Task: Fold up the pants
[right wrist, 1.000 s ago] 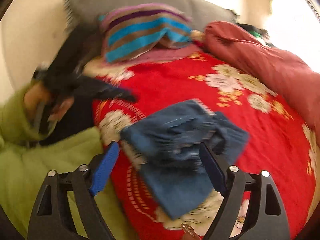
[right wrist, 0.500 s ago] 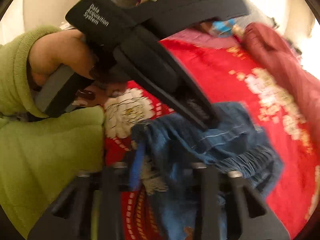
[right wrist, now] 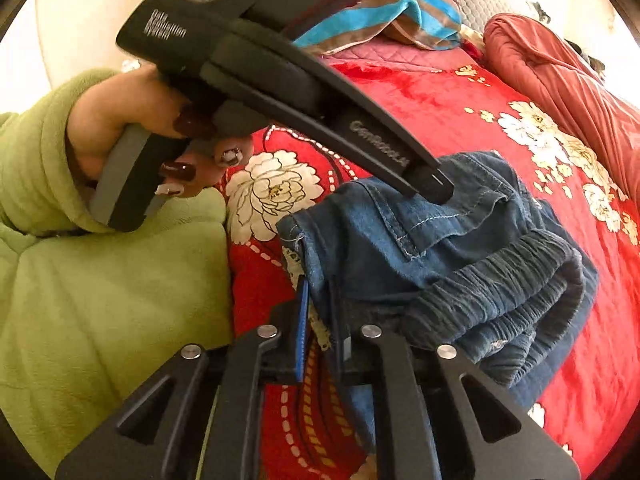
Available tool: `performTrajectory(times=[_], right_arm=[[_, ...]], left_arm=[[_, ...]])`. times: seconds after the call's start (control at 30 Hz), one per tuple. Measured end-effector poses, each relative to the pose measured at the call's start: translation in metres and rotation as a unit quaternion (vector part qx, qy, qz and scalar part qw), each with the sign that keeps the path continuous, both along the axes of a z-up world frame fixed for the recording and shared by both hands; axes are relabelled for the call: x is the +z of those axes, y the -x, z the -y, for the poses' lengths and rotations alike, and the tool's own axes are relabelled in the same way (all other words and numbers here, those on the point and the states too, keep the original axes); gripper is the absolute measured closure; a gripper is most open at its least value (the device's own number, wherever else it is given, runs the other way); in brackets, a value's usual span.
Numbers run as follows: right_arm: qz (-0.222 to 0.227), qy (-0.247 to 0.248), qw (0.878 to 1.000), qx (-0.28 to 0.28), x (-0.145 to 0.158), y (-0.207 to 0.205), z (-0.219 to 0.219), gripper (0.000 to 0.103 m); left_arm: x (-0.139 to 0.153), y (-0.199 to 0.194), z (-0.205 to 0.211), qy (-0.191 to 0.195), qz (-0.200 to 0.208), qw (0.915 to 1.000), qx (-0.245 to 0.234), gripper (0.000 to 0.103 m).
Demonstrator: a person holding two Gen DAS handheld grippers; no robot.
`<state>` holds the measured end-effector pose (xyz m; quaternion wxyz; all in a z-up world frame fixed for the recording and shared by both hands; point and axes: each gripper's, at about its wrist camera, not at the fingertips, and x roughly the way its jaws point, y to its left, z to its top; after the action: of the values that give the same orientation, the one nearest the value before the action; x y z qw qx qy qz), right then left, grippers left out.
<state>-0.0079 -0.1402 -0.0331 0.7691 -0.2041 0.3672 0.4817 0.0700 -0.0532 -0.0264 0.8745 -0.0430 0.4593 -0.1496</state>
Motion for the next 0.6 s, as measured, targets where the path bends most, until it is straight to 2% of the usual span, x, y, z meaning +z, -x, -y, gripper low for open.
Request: performTrajectory(times=[0.13, 0.27, 0.37, 0.57, 0.6], right_arm=[[-0.004, -0.022, 1.000, -0.009, 0.012, 0.004, 0.006, 0.078], [0.003, -0.035, 0.999, -0.010, 0.026, 0.016, 0.016, 0.075], [0.004, -0.051, 0.999, -0.017, 0.037, 0.015, 0.024, 0.066], [0.009, -0.081, 0.994, -0.073, 0.056, 0.004, 0.049, 0.055], [0.011, -0.083, 0.993, -0.084, 0.057, 0.001, 0.054, 0.046]], left_arm=[[0.008, 0.005, 0.000, -0.002, 0.012, 0.9999, 0.002, 0.075], [0.016, 0.010, 0.001, -0.007, 0.024, 0.9997, 0.003, 0.069], [0.022, 0.013, 0.002, -0.009, 0.032, 0.9994, 0.005, 0.067], [0.034, 0.021, 0.005, -0.024, 0.055, 0.9981, 0.011, 0.055], [0.035, 0.022, 0.005, -0.027, 0.058, 0.9979, 0.012, 0.052]])
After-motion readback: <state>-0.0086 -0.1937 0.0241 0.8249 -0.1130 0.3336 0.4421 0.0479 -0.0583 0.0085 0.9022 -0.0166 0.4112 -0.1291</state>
